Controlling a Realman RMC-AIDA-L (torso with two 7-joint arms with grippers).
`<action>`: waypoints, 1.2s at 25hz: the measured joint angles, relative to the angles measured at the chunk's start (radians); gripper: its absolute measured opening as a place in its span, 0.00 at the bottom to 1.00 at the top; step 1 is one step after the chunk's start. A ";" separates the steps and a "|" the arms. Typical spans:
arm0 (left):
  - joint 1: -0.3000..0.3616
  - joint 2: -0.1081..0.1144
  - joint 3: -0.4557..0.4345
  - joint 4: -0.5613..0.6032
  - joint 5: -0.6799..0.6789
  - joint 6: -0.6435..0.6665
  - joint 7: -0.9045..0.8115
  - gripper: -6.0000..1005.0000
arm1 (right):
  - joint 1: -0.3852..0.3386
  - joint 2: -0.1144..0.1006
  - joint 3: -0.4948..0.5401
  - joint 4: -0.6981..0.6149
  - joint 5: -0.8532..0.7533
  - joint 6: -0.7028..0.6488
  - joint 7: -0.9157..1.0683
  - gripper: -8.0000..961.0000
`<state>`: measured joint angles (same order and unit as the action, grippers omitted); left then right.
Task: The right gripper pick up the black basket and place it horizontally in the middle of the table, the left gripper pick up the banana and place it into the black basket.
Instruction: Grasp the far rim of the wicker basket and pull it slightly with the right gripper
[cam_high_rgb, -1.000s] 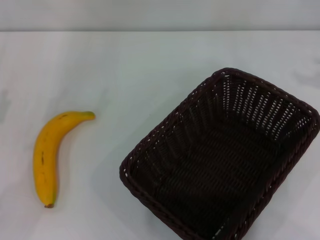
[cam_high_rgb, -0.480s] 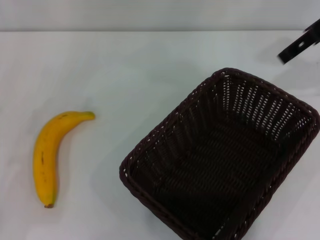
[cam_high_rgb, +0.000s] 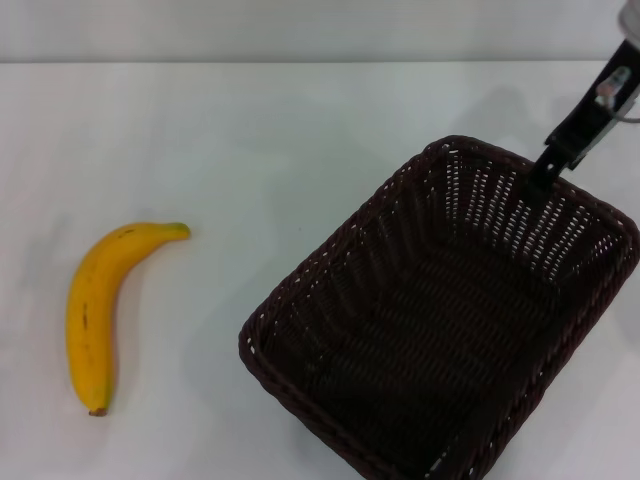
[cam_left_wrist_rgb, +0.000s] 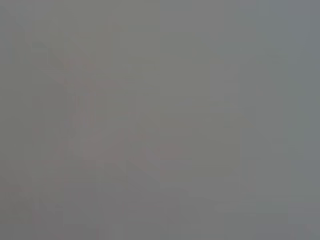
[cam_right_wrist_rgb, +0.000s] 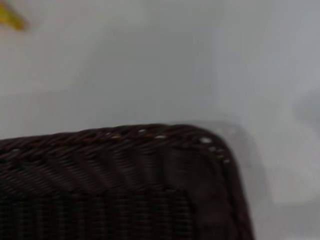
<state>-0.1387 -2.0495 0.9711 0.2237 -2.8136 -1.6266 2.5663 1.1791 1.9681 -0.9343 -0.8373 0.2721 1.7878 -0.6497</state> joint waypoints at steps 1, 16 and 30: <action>0.002 0.001 0.000 0.000 0.000 0.000 0.000 0.88 | 0.006 0.005 -0.001 0.013 -0.001 -0.009 0.000 0.88; 0.002 0.011 -0.038 -0.005 0.005 0.013 0.001 0.88 | 0.083 0.040 -0.085 0.218 -0.053 -0.190 0.021 0.78; 0.005 0.011 -0.039 0.003 0.006 0.040 0.030 0.88 | 0.102 0.041 -0.187 0.294 -0.055 -0.249 0.017 0.68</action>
<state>-0.1340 -2.0386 0.9326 0.2269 -2.8081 -1.5861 2.5965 1.2810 2.0088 -1.1216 -0.5433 0.2174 1.5384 -0.6328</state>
